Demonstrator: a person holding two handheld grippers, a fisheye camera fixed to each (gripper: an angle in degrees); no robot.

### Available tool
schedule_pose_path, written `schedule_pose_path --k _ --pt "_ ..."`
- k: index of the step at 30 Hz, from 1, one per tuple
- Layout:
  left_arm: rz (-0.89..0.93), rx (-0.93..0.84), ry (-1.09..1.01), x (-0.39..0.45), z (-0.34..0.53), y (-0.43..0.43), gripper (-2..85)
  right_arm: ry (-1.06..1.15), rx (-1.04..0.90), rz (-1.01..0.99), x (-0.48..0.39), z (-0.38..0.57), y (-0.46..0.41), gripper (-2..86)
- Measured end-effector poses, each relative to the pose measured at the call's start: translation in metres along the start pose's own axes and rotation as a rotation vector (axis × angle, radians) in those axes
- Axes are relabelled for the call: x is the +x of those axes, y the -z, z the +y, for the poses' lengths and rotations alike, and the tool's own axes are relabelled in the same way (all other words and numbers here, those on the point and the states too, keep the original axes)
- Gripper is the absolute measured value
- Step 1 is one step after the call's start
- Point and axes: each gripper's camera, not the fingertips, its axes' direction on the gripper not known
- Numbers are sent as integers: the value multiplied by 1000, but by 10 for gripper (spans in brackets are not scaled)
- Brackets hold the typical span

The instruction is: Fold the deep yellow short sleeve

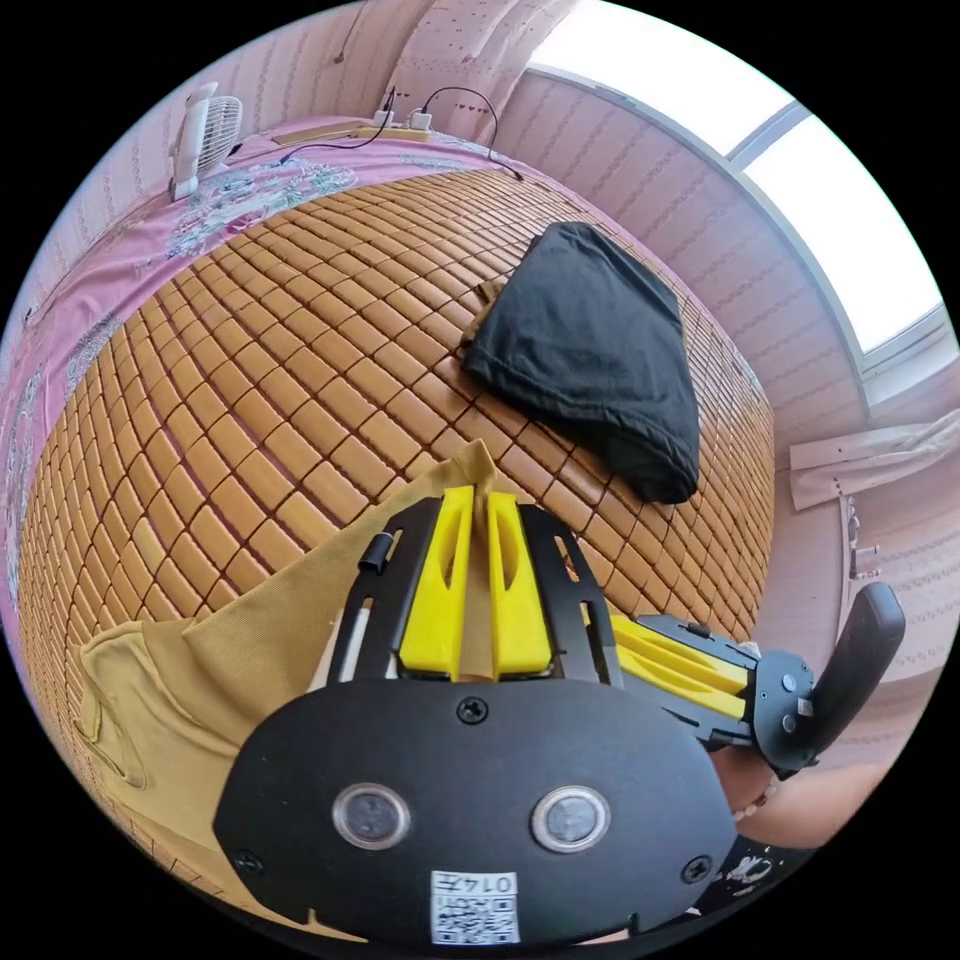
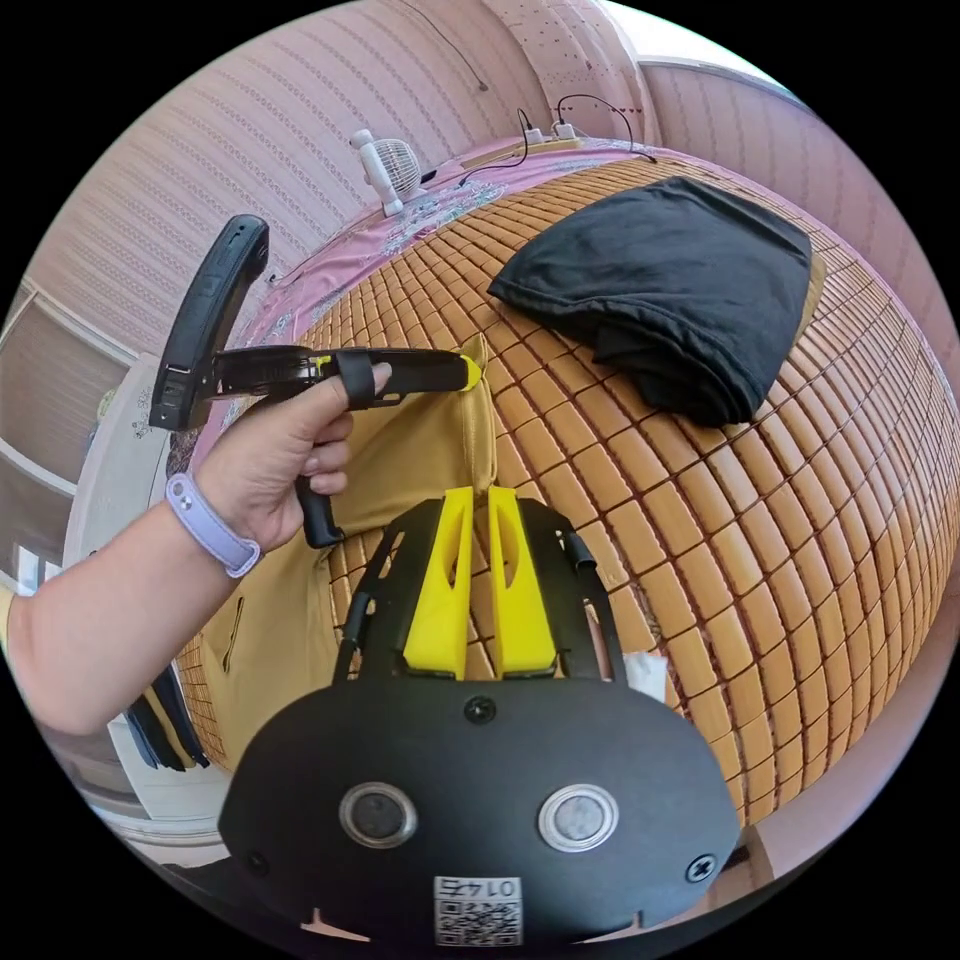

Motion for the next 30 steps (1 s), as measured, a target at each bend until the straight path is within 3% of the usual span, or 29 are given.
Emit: schedule_pose_path --k 4,7,9,13,17,21,25,30 --pt "66 70 45 -25 20 23 -6 39 -19 -27 -2 -5 -8 11" --pt "31 232 6 -37 63 93 -9 120 37 -131 -21 -15 7 11" --pt "-2 346 12 -52 127 162 -9 272 68 -228 -54 -19 25 12" --pt "-11 400 158 -82 261 233 -6 567 11 -387 -115 -1 39 19" --pt "-78 349 433 -113 418 248 16 697 -231 -535 -159 39 -2 51" --pt "-74 290 569 -139 518 229 52 652 -353 -478 -171 44 -49 71" --pt "-51 274 651 -160 564 227 66 612 -306 -343 -182 13 -79 81" --pt "-187 402 749 -223 623 264 79 479 -191 -203 -204 -65 -136 114"
